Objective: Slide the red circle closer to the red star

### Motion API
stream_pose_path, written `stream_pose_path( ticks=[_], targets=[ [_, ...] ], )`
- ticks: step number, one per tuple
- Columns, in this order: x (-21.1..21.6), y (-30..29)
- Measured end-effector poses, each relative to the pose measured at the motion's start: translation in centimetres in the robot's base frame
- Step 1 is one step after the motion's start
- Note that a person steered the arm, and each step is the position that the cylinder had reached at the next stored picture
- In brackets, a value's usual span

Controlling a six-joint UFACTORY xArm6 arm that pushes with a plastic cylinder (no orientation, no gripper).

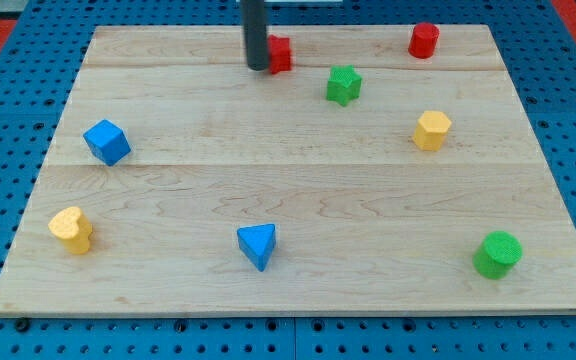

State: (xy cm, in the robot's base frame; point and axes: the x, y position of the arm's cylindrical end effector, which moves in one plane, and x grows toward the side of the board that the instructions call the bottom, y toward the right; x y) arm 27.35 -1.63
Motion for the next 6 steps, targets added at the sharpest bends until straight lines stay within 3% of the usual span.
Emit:
stream_pose_path(
  ticks=[1, 2, 3, 4, 5, 6],
  targets=[
    [0.2, 7.2],
    [3.2, 10.3],
    [2.8, 17.7],
    [-1.9, 25.1],
    [-4.5, 22.7],
    [-6.2, 14.7]
  ],
)
